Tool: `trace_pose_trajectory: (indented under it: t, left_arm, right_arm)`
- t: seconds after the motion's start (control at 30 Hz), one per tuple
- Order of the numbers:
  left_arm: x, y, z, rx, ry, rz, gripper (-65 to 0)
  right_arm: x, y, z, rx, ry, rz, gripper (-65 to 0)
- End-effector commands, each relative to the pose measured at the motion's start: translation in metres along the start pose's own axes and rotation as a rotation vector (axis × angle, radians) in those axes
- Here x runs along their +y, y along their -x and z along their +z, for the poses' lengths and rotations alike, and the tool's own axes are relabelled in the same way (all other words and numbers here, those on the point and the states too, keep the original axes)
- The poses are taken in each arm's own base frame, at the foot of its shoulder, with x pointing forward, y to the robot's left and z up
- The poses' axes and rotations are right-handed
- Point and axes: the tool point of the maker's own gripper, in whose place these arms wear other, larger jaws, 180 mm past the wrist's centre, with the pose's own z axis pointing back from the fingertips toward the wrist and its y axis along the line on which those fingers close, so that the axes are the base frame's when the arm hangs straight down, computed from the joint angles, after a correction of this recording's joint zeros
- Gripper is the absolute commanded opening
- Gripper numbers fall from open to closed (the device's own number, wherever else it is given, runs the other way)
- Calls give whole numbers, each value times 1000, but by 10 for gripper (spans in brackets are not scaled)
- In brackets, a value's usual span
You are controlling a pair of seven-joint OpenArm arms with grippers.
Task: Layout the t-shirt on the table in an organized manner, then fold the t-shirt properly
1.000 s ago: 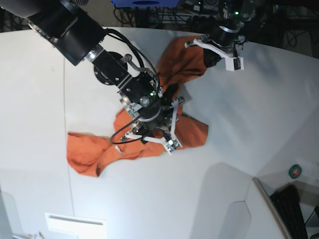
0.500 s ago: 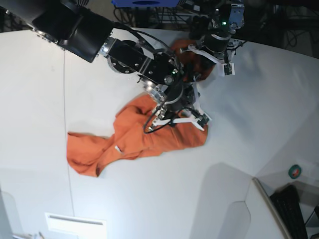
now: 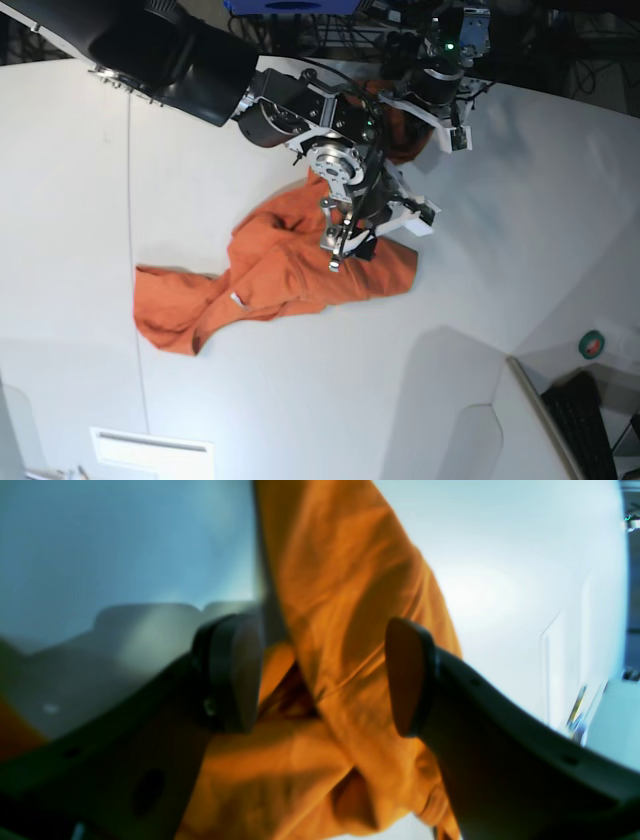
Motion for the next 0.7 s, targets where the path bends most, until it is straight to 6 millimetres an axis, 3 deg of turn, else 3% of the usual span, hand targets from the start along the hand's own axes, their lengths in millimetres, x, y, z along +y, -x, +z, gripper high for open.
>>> trace_pose_trajectory:
  t: [0.0,0.23,0.5,0.67]
  left_arm:
    - [4,7,3,24,-13,0,-650]
    - [5,11,4,33,-15,-2,-650]
    - [6,12,5,36,-17,-1,-650]
    - [15,10,5,35,-24,-18,-650]
  right_arm:
    - [-18,-16,-3,-36,41,2,-279]
    - [-28,3,-14,16,61,29,-282]
    - [-4,7,-5,17,32,41,-287]
    - [-3,10,-5,32,34,40,-374]
